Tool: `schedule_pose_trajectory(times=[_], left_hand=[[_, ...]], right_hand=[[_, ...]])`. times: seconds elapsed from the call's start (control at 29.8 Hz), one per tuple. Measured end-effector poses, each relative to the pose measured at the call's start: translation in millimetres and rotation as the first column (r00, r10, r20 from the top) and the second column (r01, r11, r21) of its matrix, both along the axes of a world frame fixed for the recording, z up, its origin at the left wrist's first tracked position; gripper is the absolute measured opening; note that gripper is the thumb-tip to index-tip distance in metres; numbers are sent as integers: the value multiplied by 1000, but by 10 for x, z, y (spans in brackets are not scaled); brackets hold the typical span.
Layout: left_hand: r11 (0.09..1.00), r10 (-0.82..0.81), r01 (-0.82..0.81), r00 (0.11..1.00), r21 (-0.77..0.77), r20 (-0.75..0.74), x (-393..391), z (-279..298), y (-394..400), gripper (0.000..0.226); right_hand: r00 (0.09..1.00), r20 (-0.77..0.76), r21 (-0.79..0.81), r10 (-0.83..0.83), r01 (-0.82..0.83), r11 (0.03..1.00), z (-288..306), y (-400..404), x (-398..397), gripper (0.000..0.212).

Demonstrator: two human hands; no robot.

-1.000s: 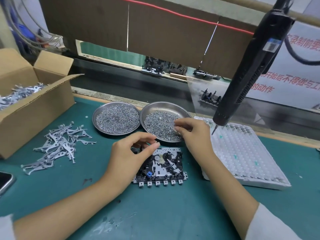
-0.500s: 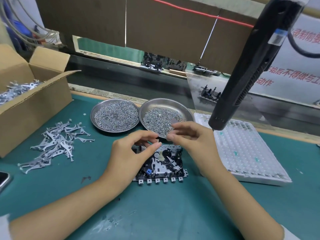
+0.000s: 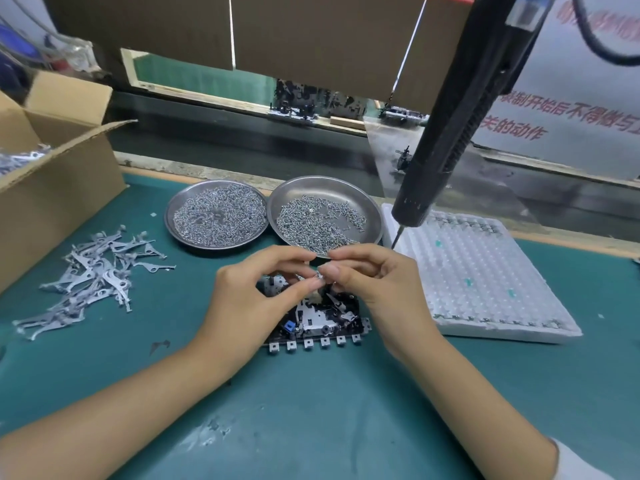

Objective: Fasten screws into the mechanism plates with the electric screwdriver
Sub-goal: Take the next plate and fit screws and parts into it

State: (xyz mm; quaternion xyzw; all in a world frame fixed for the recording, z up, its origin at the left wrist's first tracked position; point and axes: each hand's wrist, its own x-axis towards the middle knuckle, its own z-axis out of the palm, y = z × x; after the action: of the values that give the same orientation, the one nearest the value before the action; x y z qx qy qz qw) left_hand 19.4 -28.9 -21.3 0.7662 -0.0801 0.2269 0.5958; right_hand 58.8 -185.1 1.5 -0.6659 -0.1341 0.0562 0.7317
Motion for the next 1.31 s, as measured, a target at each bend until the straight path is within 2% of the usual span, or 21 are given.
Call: schedule_pose_trajectory(times=[0.77, 1.04, 1.31], left_hand=[[999, -30, 30, 1000, 17, 5, -7, -33, -6, 27], [999, -38, 38, 999, 32, 14, -11, -42, 1, 27], [997, -45, 44, 999, 59, 22, -12, -43, 6, 31]], right_hand=[[999, 36, -26, -38, 39, 999, -14, 45, -30, 19], [987, 150, -134, -54, 75, 988, -13, 32, -36, 25], [943, 332, -258, -34, 125, 958, -27, 5, -43, 28]])
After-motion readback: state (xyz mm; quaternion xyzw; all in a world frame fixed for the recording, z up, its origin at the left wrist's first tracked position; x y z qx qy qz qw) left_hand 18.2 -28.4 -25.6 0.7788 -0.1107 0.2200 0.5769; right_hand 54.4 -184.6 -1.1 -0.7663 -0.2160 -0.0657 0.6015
